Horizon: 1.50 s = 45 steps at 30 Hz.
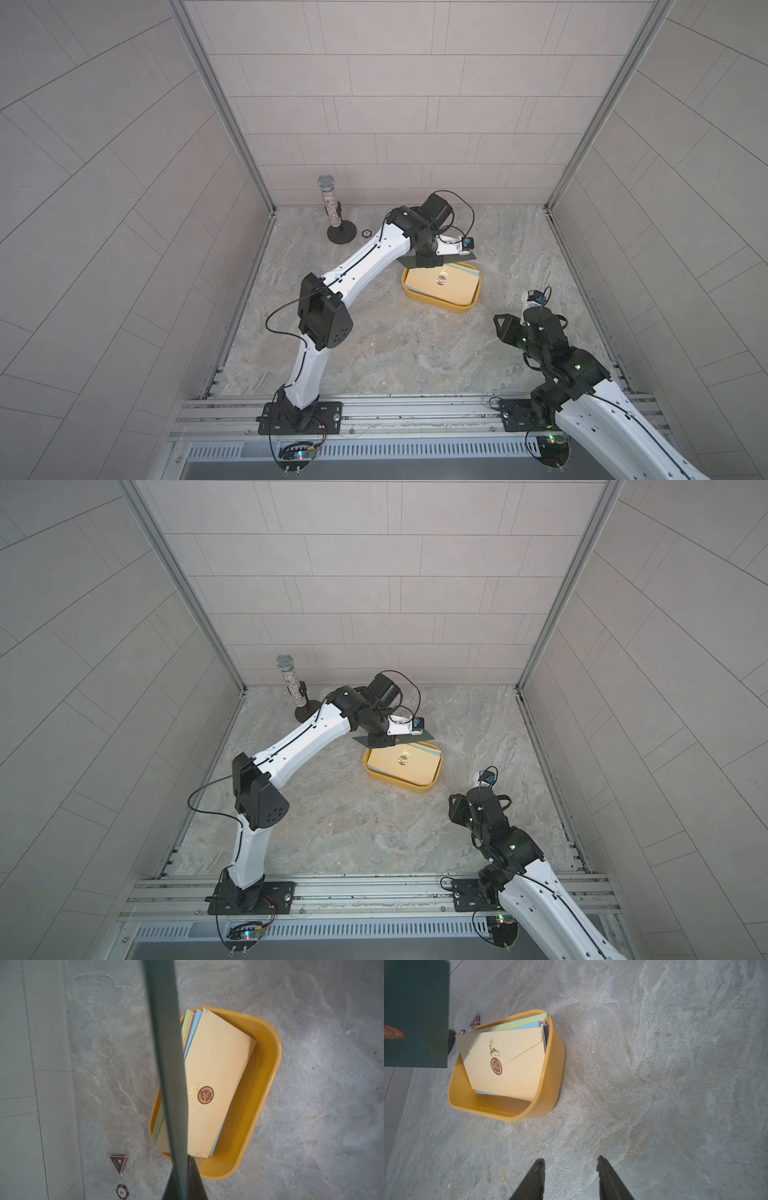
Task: Put the sealed envelopes into the storage box
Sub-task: Place the envelope in the storage box.
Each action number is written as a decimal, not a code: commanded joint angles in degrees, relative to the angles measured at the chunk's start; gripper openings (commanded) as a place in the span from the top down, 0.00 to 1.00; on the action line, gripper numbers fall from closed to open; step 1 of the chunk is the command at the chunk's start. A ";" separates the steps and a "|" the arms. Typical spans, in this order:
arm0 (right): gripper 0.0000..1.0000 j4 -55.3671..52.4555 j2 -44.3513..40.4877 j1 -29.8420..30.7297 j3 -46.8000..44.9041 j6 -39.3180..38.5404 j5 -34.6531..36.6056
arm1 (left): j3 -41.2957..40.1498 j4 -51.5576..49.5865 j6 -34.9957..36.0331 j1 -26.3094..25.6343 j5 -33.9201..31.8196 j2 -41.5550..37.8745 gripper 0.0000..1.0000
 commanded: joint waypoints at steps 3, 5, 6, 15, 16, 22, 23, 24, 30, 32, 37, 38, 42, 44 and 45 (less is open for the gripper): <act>0.55 -1.93 -0.36 -2.66 -1.03 0.70 -2.88 | 7.01 -6.95 7.64 -3.15 -4.81 5.26 1.00; 0.55 -2.18 -0.35 -3.64 -1.27 0.70 -3.74 | 8.76 -8.79 8.43 -3.47 -5.91 6.96 1.00; 0.55 -2.23 -0.36 -4.01 -1.30 0.70 -4.14 | 8.77 -8.84 8.88 -3.59 -6.68 7.21 1.00; 0.55 -2.10 0.52 -5.41 -1.53 0.78 -5.46 | 7.98 -9.78 12.12 -4.17 -10.87 9.95 1.00; 0.55 -1.95 0.87 -5.49 -1.57 0.78 -5.62 | 7.95 -9.49 12.10 -4.31 -11.92 10.15 1.00; 0.55 -1.26 1.77 -5.65 -1.87 1.03 -6.32 | 7.64 -8.80 12.03 -5.42 -13.81 10.80 0.83; 0.55 -1.29 1.75 -5.66 -1.92 1.05 -6.40 | 7.63 -8.55 11.70 -5.79 -14.97 10.72 0.78; 0.55 -1.31 1.79 -5.70 -1.91 1.13 -6.47 | 7.42 -8.10 11.53 -5.89 -15.41 10.59 0.75; 0.55 -1.05 1.77 -6.02 -2.53 1.62 -7.22 | 7.28 -4.57 10.68 -6.06 -17.47 9.13 0.63; 0.55 -0.95 1.77 -6.08 -2.62 1.75 -7.39 | 6.83 -2.63 10.48 -5.99 -18.49 8.56 0.60; 0.55 -0.79 1.76 -6.35 -3.04 2.01 -7.83 | 4.40 4.57 5.77 -5.94 -21.17 5.97 0.58; 0.55 -0.74 1.81 -6.35 -3.06 2.00 -7.99 | 3.07 6.95 4.38 -5.89 -21.52 4.84 0.58; 0.55 -0.51 1.83 -6.57 -2.51 1.65 -8.34 | -9.57 20.55 -4.82 -5.09 -20.85 -5.57 0.55; 0.54 -0.36 1.96 -6.53 -1.77 0.91 -8.60 | -20.03 29.37 -10.79 -4.13 -19.88 -13.62 0.51; 0.54 -0.18 2.10 -6.57 -1.26 0.35 -8.40 | -26.61 34.65 -14.15 -3.43 -19.86 -18.49 0.47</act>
